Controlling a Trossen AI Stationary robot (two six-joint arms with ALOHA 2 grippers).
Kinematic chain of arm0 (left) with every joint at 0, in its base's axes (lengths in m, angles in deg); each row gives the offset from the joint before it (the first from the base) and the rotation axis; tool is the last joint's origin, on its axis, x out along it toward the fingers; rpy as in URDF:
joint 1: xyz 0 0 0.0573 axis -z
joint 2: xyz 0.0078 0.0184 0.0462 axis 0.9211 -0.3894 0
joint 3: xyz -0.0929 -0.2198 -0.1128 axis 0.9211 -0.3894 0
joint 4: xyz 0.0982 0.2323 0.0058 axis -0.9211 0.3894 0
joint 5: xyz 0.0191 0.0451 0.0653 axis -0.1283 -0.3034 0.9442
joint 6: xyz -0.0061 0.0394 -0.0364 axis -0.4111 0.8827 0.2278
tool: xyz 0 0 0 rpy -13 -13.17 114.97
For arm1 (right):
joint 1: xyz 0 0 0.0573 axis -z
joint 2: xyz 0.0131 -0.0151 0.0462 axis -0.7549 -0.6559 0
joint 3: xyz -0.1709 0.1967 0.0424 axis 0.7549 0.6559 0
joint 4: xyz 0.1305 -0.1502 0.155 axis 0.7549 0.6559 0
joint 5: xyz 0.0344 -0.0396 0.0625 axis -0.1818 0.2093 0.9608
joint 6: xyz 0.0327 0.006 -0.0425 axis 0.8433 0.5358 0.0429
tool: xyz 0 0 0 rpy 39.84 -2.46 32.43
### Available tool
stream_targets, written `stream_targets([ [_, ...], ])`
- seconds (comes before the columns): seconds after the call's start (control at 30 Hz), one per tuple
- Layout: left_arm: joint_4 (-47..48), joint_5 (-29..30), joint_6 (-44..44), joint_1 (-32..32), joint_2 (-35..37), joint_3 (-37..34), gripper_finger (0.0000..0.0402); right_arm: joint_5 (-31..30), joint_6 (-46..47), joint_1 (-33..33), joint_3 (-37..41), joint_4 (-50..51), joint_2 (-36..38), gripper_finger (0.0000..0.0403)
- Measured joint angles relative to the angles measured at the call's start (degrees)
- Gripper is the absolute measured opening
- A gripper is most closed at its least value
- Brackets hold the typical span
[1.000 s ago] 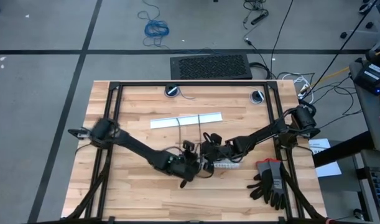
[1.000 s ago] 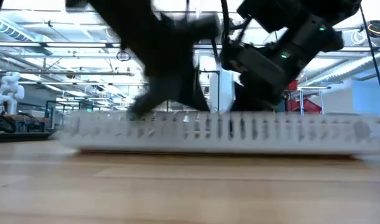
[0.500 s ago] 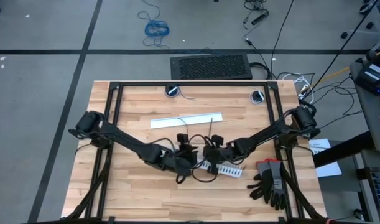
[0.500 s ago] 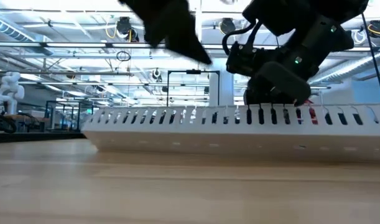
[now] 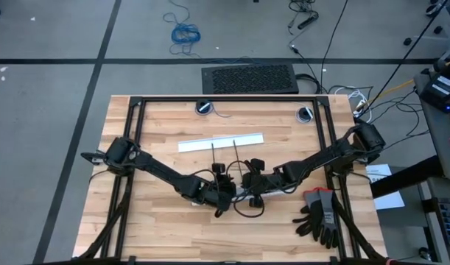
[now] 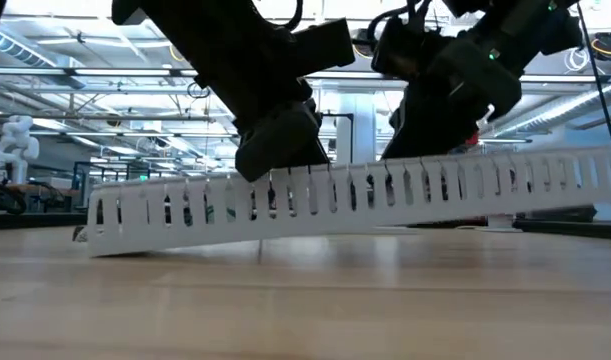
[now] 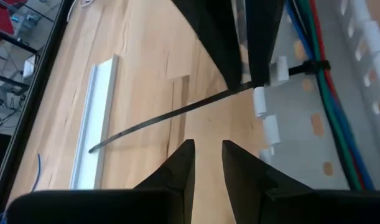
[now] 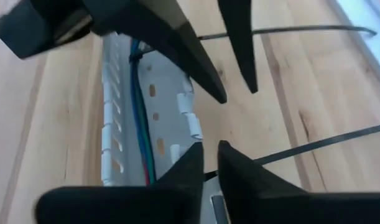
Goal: Ziptie cables
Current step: Put the colored zip tied cable wires into the white cable duct
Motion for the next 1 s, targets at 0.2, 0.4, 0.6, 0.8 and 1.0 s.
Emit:
stream_targets([
  [0.2,0.4,2.1,0.0,0.0,0.5,0.1,0.0079,-3.7,-1.2,-0.7,-0.1,-0.2,1.8,0.011],
  [0.4,5.0,2.7,-0.4,0.1,0.5,0.1,0.0079,-19.5,-7.1,-2.4,-0.2,-5.4,2.7,0.0132],
  [0.6,13.1,5.4,-3.6,1.9,1.8,0.1,0.0079,-24.3,-6.0,-2.3,-0.3,-5.1,3.5,0.013],
  [0.8,20.7,12.0,-8.3,4.3,6.4,0.1,0.0079,-20.6,-1.9,1.2,-0.3,10.3,2.9,0.013],
  [1.0,25.8,14.5,-18.3,7.4,13.0,0.1,0.0079,-21.8,3.9,2.3,-0.2,20.5,2.6,0.0112],
])
